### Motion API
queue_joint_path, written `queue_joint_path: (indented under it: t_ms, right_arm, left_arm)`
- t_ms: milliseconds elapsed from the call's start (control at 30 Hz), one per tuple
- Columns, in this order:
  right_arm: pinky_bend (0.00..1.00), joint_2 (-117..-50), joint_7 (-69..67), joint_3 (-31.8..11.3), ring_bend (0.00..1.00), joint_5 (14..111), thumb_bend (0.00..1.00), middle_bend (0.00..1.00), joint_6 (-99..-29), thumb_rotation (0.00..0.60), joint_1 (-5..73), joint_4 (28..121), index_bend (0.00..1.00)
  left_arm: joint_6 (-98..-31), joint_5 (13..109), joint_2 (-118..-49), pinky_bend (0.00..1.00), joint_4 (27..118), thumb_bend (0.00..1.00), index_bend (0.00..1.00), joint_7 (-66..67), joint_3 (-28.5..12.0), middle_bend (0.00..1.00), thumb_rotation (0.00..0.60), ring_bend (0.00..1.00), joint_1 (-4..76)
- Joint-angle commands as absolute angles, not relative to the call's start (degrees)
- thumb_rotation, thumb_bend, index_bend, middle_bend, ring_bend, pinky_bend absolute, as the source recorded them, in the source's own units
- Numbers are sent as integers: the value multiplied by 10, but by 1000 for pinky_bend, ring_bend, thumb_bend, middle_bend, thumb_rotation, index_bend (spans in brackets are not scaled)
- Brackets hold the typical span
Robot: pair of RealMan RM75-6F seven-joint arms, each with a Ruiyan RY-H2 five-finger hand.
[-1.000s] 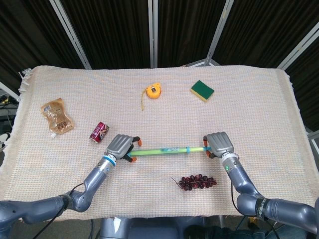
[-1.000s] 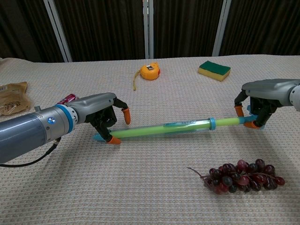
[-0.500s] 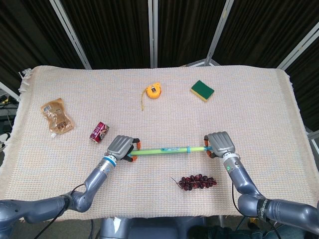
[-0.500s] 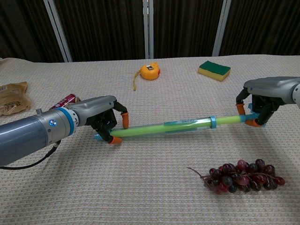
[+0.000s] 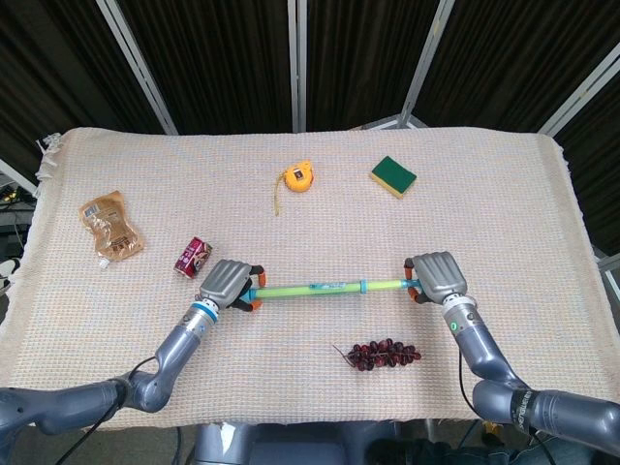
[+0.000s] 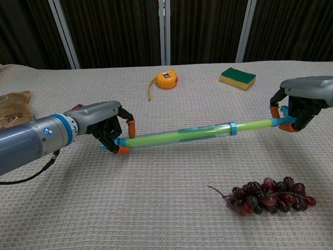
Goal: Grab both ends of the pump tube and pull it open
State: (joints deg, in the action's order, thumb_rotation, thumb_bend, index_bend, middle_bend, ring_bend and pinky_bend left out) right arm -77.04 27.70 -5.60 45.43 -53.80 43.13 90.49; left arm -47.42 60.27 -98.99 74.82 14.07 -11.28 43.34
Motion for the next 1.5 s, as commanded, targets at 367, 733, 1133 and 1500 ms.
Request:
queue_joint_path:
  t_ms: [367, 733, 1133, 1500]
  right_arm:
    - [1000, -697, 215, -54, 1000, 505, 486, 1000, -562, 600, 384, 918, 706]
    - [1000, -669, 194, -57, 1000, 526, 486, 1000, -565, 600, 367, 919, 707]
    - [1000, -656, 199, -62, 1000, 537, 486, 1000, -569, 600, 358, 905, 708]
    - [1000, -658, 200, -65, 1000, 533, 486, 1000, -561, 600, 355, 899, 705]
  left_arm:
    - [-498, 625, -916, 1000, 796, 435, 808, 131, -82, 898, 600, 877, 403]
    - [-496, 617, -899, 1000, 792, 436, 815, 124, -75, 898, 600, 876, 395]
    - [-491, 616, -893, 1000, 776, 438, 823, 114, -67, 899, 600, 876, 389]
    - [-490, 618, -895, 1000, 767, 437, 825, 109, -66, 898, 600, 876, 387]
